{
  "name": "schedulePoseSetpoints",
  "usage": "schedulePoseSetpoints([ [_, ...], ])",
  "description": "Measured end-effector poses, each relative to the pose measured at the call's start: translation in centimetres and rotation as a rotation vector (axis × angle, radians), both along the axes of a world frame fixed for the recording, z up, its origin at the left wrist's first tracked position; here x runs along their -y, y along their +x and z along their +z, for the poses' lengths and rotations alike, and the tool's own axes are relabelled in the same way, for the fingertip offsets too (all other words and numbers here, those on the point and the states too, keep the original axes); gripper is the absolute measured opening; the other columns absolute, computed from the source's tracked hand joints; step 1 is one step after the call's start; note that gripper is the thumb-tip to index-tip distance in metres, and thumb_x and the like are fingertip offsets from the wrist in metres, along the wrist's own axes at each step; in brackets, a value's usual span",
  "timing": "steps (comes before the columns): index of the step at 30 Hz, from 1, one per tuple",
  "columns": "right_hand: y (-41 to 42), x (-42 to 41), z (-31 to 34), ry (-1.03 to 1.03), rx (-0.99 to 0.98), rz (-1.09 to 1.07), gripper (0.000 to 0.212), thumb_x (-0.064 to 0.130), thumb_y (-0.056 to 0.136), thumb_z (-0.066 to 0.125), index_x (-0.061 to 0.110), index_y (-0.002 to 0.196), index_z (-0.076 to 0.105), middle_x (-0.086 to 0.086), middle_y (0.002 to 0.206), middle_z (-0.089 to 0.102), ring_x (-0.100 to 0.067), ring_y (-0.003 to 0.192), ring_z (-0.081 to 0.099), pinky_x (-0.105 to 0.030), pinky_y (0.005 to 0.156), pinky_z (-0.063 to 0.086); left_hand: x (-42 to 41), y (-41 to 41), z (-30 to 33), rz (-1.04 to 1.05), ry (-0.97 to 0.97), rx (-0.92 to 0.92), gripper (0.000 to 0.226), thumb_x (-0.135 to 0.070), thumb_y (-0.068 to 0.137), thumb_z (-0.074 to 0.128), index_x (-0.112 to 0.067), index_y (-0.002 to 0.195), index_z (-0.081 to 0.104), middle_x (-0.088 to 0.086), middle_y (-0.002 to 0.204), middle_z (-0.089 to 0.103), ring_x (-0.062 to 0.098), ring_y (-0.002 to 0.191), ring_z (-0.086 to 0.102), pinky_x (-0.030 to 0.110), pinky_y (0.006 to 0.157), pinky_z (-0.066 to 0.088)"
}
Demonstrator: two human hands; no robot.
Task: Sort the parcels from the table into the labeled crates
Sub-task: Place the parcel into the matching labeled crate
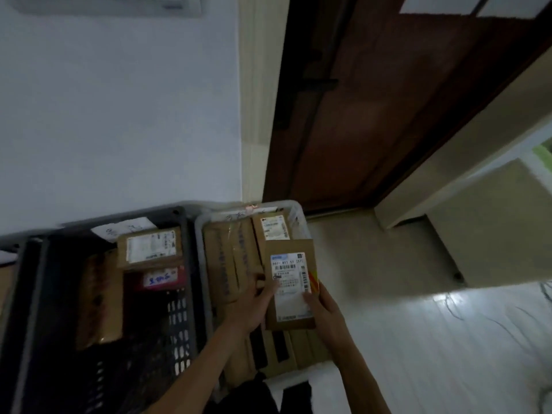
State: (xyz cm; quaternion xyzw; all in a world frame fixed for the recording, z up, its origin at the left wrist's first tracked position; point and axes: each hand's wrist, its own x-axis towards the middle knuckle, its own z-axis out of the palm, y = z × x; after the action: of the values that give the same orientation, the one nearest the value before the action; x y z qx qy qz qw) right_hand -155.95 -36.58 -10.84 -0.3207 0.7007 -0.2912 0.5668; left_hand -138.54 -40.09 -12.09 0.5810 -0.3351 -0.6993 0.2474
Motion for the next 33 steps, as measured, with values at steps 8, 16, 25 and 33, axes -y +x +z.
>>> schedulePoseSetpoints([
  [8, -2.6, 6.3, -3.2, 0.046, 0.035, 0.315, 0.038, 0.03, 0.105, 0.052, 0.035, 0.142, 0.048, 0.014, 0.117, 0.066, -0.006, 0.104, 0.066, -0.024, 0.084, 0.057, 2.5, -2.5, -0.7, 0.4, 0.084, 0.021, 0.05, -0.038, 0.077, 0.077, -0.025, 0.117, 0.051, 0.008, 0.118, 0.07, 0.021, 0.098, 0.073, 0.032, 0.076, 0.059],
  [16, -4.6, 8.0, -4.8, 0.058, 0.005, 0.383, 0.038, 0.034, 0.105, 0.05, 0.035, 0.142, 0.047, 0.019, 0.107, 0.064, 0.001, 0.095, 0.065, -0.014, 0.071, 0.051, 2.8, -5.4, -2.4, 0.412, 0.111, 0.122, 0.038, -0.045, 0.094, 0.064, -0.029, 0.125, 0.049, -0.004, 0.114, 0.069, 0.012, 0.096, 0.072, 0.027, 0.075, 0.059],
  [25, -4.2, 8.7, -5.2, 0.087, -0.004, 0.298, 0.033, 0.047, 0.105, 0.042, 0.031, 0.128, 0.061, 0.005, 0.114, 0.072, -0.009, 0.098, 0.07, -0.031, 0.087, 0.059, 2.7, -4.0, -4.3, 0.637, 0.149, 0.02, 0.044, -0.033, 0.083, 0.078, -0.027, 0.119, 0.054, 0.004, 0.109, 0.074, 0.022, 0.091, 0.075, 0.041, 0.08, 0.061],
  [33, 0.1, 16.0, -9.0, -0.147, -0.482, 0.565, 0.05, 0.038, 0.104, 0.047, 0.039, 0.152, 0.031, -0.007, 0.155, 0.04, -0.028, 0.132, 0.052, -0.047, 0.098, 0.056, 1.7, -0.2, -4.6, 0.75, 0.082, 0.051, 0.039, -0.019, 0.091, 0.07, -0.014, 0.125, 0.051, 0.009, 0.109, 0.071, 0.015, 0.078, 0.075, 0.021, 0.058, 0.057],
])
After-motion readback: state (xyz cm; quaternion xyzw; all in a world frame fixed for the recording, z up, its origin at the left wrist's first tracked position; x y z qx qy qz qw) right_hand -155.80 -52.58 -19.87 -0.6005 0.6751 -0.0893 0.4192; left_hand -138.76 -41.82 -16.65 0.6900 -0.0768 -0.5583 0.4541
